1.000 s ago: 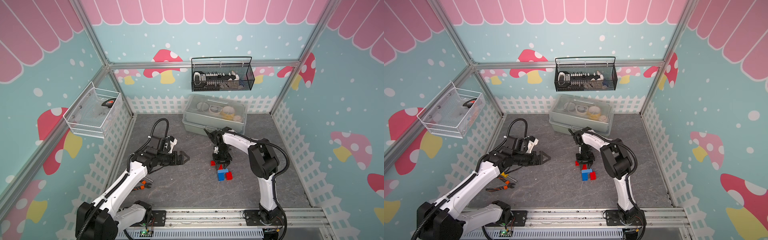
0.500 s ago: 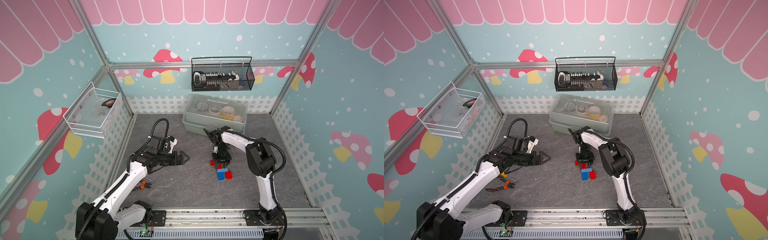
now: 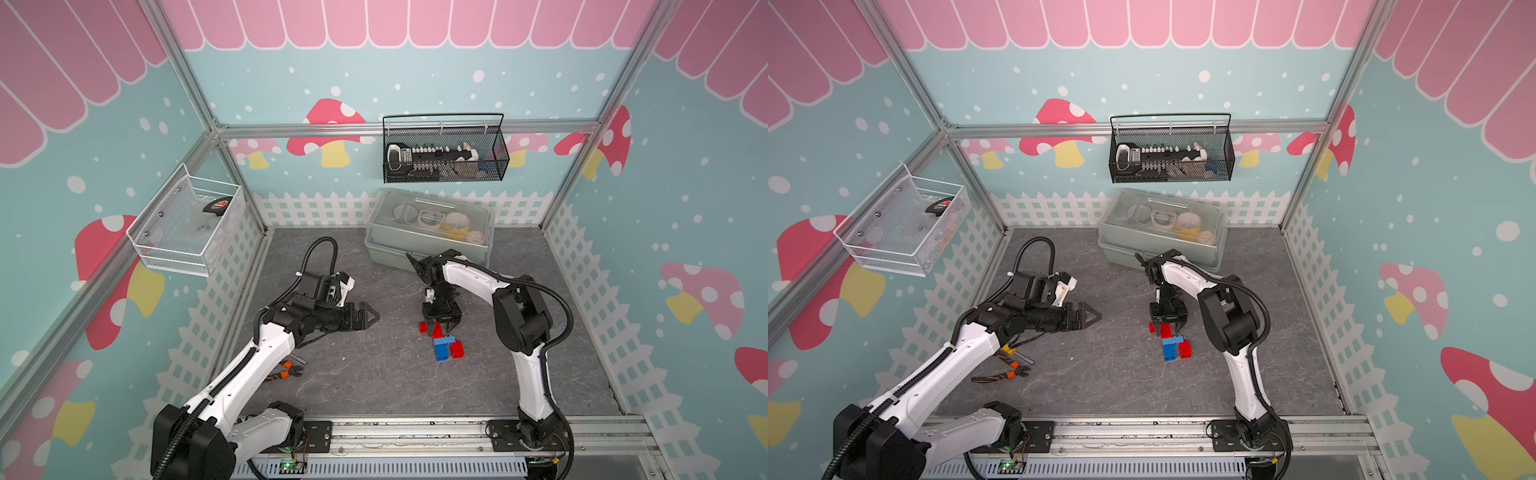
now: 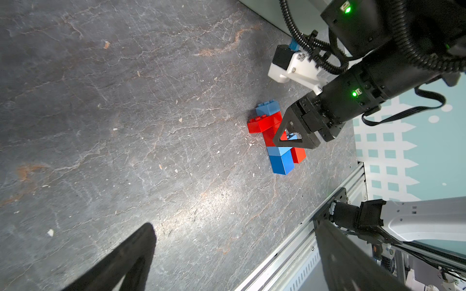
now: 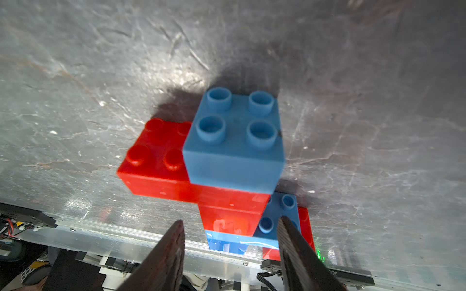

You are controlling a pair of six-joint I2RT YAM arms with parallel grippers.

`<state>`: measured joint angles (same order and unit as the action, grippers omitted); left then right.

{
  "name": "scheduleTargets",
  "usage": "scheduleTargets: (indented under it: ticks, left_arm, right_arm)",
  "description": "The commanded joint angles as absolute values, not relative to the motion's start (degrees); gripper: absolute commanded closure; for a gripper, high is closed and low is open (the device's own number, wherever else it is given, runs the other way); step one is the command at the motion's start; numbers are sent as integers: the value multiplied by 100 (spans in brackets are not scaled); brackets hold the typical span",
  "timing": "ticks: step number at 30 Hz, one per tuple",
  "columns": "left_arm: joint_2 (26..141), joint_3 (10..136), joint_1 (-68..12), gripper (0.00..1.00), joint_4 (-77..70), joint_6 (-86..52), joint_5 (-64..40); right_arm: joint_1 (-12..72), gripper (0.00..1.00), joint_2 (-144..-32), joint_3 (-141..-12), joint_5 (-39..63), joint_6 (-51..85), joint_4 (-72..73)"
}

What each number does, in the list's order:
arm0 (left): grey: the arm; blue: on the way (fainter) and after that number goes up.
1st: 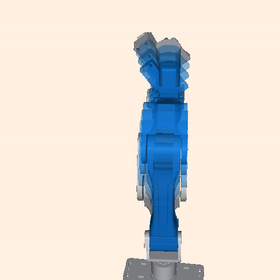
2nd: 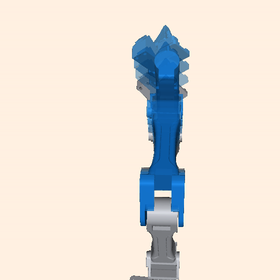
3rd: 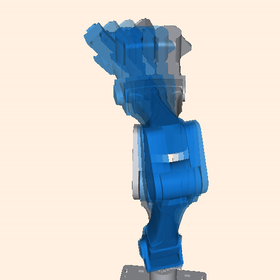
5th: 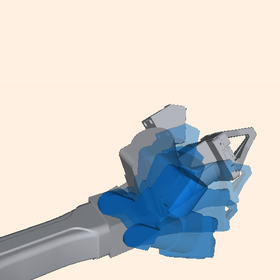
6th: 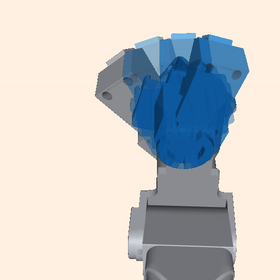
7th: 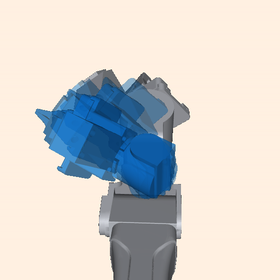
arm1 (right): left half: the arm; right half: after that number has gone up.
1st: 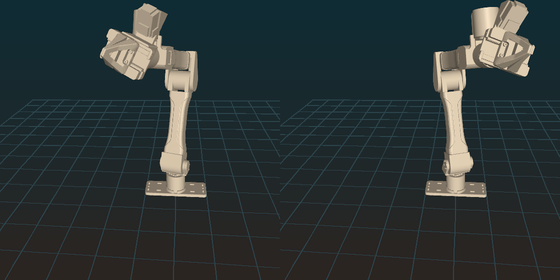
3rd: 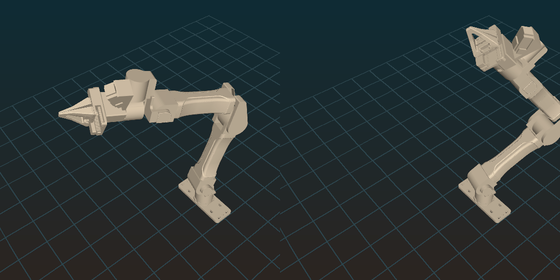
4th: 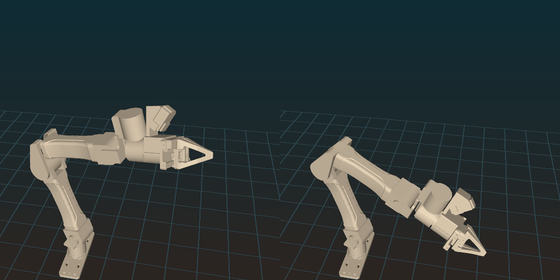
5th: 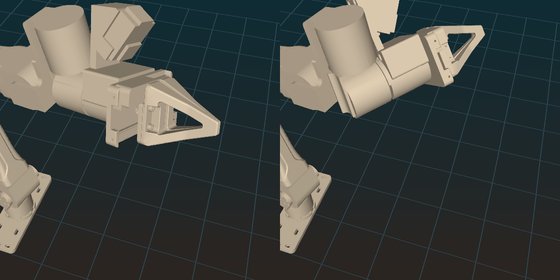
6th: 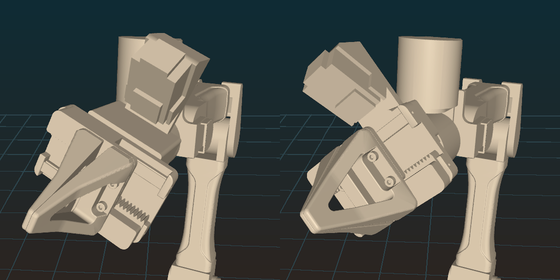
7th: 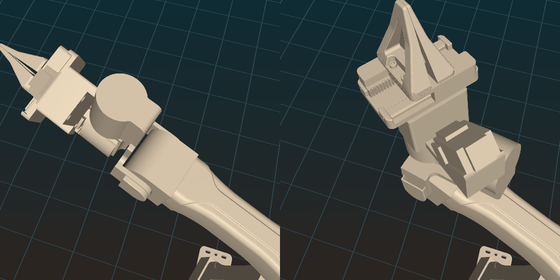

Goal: Assemble a giraffe with lego
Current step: Adjust the lego brick at the center of the board, then reset both arms

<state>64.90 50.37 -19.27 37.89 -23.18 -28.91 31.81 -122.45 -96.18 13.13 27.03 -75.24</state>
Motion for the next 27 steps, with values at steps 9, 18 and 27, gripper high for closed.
scheduleTargets:
  ticks: [9, 18, 27]
  left_arm:
    - [6472, 5070, -1938, 1, 3800, -2254, -2721]
    - [6535, 5098, -1936, 1, 3789, -2214, -2355]
    - [6102, 4808, -1918, 1, 3255, -2209, -1598]
  right_arm:
    - [3218, 37, -11272, -9486, 1159, 2626, -7284]
    - [3483, 32, -10175, -8871, 671, 2729, -6230]
    - [3771, 15, -8603, -7283, 195, 2741, -4398]
